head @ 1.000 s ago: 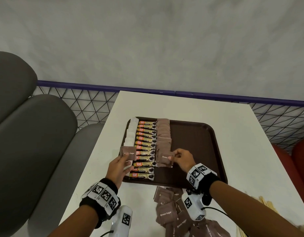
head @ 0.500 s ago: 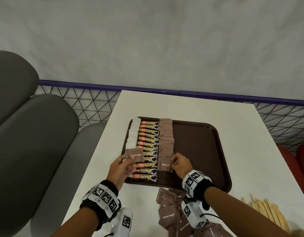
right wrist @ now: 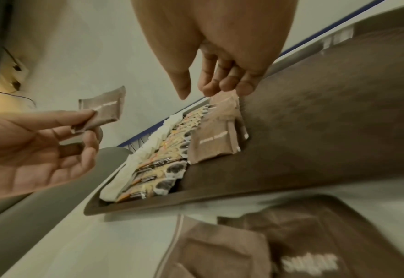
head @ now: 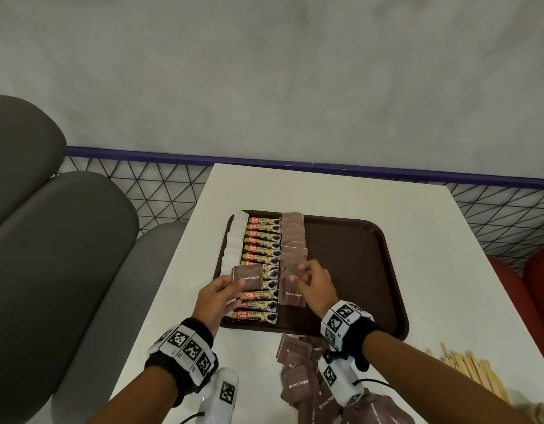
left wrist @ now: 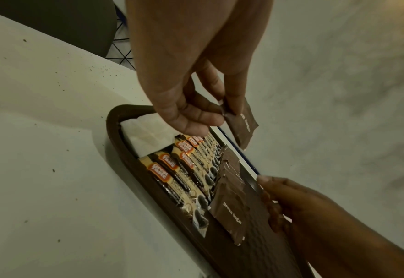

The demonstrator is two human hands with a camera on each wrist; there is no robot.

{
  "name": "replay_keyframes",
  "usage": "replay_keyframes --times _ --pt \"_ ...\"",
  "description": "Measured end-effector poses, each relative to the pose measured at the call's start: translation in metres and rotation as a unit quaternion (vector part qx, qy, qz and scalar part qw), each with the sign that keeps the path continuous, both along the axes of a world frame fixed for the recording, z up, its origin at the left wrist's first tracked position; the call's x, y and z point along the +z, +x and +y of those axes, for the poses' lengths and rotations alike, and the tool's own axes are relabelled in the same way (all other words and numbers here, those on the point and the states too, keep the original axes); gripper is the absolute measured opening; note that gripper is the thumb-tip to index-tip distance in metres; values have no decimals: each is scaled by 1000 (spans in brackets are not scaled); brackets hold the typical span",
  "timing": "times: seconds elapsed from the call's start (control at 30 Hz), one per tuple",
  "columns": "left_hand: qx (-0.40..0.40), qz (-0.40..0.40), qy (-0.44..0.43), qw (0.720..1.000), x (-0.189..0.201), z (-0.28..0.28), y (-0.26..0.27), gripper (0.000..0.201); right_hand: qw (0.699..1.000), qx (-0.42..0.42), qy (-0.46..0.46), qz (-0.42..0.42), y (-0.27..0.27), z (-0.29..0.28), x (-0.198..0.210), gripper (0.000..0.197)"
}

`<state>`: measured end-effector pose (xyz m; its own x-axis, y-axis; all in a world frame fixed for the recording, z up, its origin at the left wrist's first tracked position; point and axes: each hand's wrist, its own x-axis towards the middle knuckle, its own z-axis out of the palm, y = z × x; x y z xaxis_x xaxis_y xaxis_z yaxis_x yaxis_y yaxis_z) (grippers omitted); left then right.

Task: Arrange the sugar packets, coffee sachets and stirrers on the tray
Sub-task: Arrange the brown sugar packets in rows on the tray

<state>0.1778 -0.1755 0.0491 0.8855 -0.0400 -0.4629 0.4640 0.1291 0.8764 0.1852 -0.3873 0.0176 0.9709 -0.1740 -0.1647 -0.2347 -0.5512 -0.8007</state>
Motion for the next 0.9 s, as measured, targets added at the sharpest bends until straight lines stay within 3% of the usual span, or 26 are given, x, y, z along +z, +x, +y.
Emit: replay_keyframes --times 0.07,0.2,0.37,0.57,0.73,0.9 --pt "-6 -5 5 1000 2 -2 -1 14 998 22 45 -30 2 8 5 11" --pt "-11 -14 -1 1000 7 -8 -4 3 989 73 119 -42 2 26 18 14" --pt "-14 -10 -40 999 8 -15 -7 22 978 143 152 -16 3 31 32 18" --pt "11 -1 -61 998 4 -12 -10 33 993 8 120 12 8 -9 26 24" --pt "5 10 -55 998 0 -5 -13 27 994 6 41 104 -9 -24 5 20" --pt "-10 20 -41 999 -1 -3 -16 23 994 -2 -2 112 -17 -17 -4 32"
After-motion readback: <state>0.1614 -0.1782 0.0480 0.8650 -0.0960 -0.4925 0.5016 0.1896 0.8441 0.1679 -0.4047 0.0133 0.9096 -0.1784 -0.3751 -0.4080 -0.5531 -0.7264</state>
